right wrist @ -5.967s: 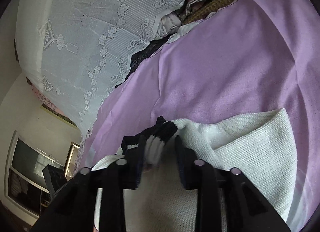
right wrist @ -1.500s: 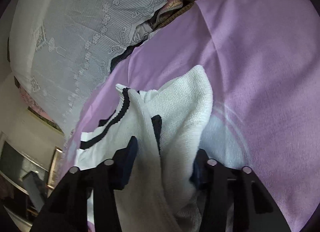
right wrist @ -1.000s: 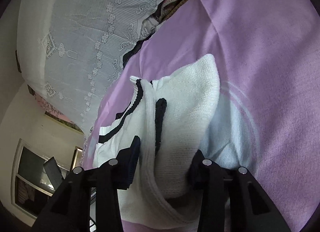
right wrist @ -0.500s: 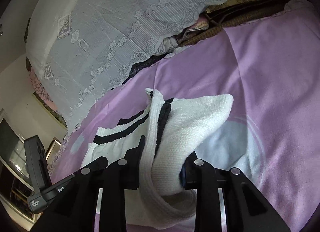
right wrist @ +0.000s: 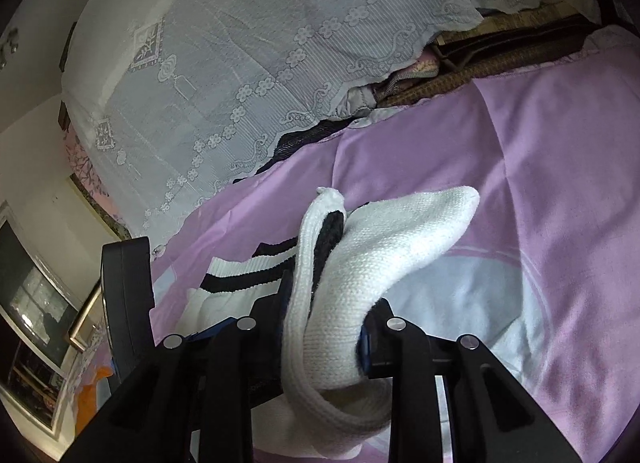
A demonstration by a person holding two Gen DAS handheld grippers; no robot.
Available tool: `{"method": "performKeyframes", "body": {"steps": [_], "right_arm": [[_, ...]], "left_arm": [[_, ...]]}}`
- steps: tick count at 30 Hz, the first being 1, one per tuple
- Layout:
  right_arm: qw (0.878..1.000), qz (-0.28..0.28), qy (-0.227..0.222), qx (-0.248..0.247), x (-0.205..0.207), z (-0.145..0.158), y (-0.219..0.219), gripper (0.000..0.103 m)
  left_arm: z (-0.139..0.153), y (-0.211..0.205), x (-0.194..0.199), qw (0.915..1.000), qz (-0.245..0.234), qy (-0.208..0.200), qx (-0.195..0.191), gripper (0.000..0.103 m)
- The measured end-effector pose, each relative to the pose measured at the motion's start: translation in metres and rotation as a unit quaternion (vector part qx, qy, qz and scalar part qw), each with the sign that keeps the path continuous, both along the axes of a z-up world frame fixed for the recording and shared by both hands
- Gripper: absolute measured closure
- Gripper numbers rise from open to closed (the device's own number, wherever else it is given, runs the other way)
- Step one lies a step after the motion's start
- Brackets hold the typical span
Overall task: Fold small clothes
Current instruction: 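Grasp the side edge of the folded white sweater with the right gripper, then lift the sweater side with the right gripper and fold it over the rest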
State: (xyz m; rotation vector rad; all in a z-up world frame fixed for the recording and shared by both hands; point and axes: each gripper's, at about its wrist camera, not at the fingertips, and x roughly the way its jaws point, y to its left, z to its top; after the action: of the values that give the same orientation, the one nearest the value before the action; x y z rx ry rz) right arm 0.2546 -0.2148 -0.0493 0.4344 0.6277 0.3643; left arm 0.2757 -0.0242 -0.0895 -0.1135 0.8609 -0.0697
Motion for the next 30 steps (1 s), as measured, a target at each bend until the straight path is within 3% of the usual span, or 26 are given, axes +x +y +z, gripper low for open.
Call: {"method": "performKeyframes", "body": {"steps": [4,8,14,23,30], "right_arm": [[0.999,0.004,-0.025,-0.048,-0.004,0.019,0.034,0.076],[0.997,0.020,-0.039,-0.063,-0.002,0.036,0.069,0.079],[0.992,0.053,-0.051,-0.100,-0.001,0.052,0.133,0.082],[0.989,0.102,-0.048,-0.095,-0.012,0.054,0.194,0.082],[0.982,0.152,-0.052,-0.099,-0.024,0.049,0.248,0.082]], "left_arm": [[0.018,0.021,-0.003,0.9995,0.006,-0.025,-0.021,0.012],[0.033,0.051,-0.004,0.9989,0.017,-0.032,-0.028,0.016],[0.036,0.105,-0.010,0.9946,0.039,-0.026,-0.092,0.030],[0.030,0.168,-0.027,0.9830,0.058,-0.014,-0.174,0.050],[0.026,0.214,-0.054,0.9808,0.104,-0.022,-0.163,0.051]]}}
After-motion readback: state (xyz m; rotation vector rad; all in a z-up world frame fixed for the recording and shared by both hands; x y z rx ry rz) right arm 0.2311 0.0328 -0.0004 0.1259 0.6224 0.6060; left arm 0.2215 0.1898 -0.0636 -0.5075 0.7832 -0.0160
